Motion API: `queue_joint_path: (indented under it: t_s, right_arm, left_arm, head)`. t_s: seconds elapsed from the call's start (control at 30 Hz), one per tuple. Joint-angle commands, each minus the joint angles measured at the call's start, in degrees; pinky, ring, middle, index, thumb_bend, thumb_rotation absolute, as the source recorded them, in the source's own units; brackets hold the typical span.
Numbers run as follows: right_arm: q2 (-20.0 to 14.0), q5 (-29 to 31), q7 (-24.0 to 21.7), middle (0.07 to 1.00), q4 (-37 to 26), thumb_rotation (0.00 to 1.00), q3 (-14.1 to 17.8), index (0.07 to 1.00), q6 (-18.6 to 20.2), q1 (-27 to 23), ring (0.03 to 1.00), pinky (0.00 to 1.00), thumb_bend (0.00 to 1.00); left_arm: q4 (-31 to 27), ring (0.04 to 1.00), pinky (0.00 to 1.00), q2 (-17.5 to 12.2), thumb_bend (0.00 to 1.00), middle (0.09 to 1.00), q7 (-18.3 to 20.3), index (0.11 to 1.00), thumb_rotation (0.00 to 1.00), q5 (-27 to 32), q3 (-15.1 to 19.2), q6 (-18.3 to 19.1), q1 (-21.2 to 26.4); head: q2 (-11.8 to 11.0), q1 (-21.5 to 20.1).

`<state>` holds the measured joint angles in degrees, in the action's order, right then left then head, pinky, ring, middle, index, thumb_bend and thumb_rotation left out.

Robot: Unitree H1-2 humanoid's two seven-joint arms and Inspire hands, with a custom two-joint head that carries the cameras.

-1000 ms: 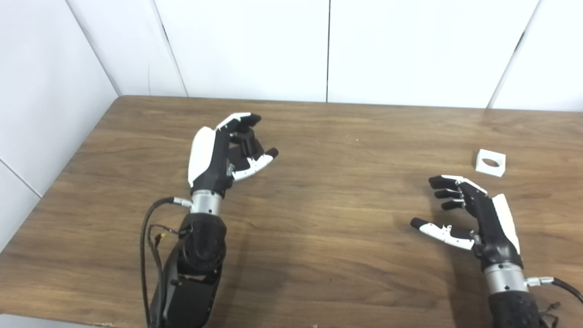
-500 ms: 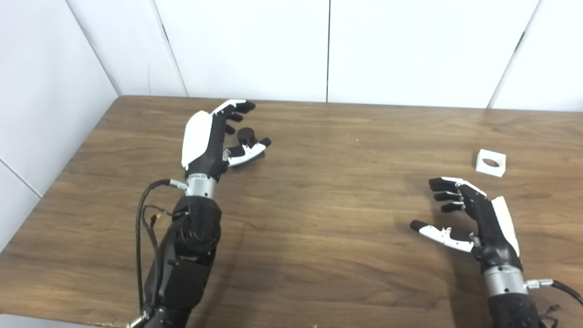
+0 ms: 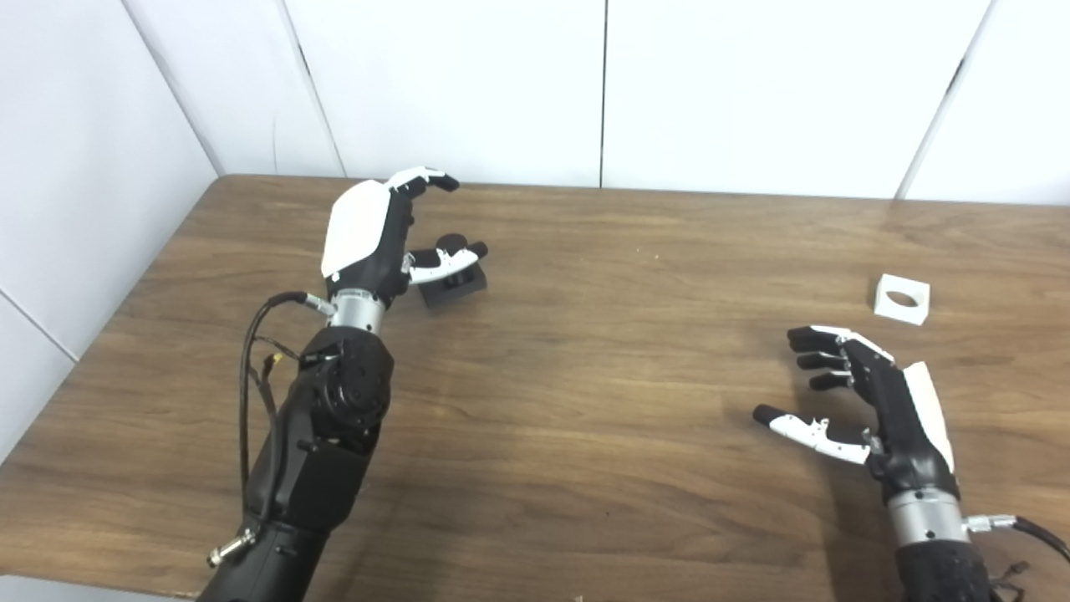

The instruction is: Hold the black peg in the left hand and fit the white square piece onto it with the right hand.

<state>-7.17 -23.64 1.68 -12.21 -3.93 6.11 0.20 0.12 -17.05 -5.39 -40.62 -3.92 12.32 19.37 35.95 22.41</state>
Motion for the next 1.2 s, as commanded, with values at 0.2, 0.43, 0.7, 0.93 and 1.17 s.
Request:
queue_joint_path:
  t_s: [0.2,0.43,0.7,0.93,1.17]
  right_arm:
    - [0.10,-0.67,0.02,0.704,-3.36,0.00,-0.04,0.687,1.03,-1.05,0.676,0.58,0.66]
    - [-0.07,-1.48,-0.36,0.700,-4.38,0.00,-0.21,0.686,2.82,-1.19,0.670,0.57,0.67]
    - [-0.22,-0.72,-0.52,0.701,-4.68,0.00,0.00,0.686,2.70,-1.04,0.675,0.58,0.67]
    - [-0.32,-1.22,-0.46,0.706,-5.03,0.00,-0.08,0.688,3.28,-1.08,0.680,0.58,0.66]
    - [0.02,-1.06,-0.35,0.703,-5.41,0.00,-0.03,0.684,3.43,-0.73,0.680,0.58,0.67]
  left_arm:
    - [1.88,0.937,0.95,-3.36,0.75,0.912,1.27,0.722,0.34,-3.83,-1.54,1.89,4.29]
    - [3.47,0.988,1.00,-4.26,0.79,0.949,4.77,0.731,0.39,-5.90,-3.69,6.12,5.13]
    - [5.65,1.000,1.00,-4.77,0.83,0.986,5.69,0.733,0.42,-6.81,-5.04,8.41,5.50]
    - [7.49,1.000,1.00,-5.18,0.84,0.999,5.70,0.737,0.43,-6.81,-5.80,9.51,5.57]
    - [9.57,1.000,1.00,-5.28,0.84,0.997,4.77,0.728,0.42,-6.86,-6.39,9.56,5.39]
  head:
    - [0.28,-0.46]
    - [0.47,-0.82]
    - [0.72,-1.03]
    - [1.00,-1.23]
    - [1.16,-1.49]
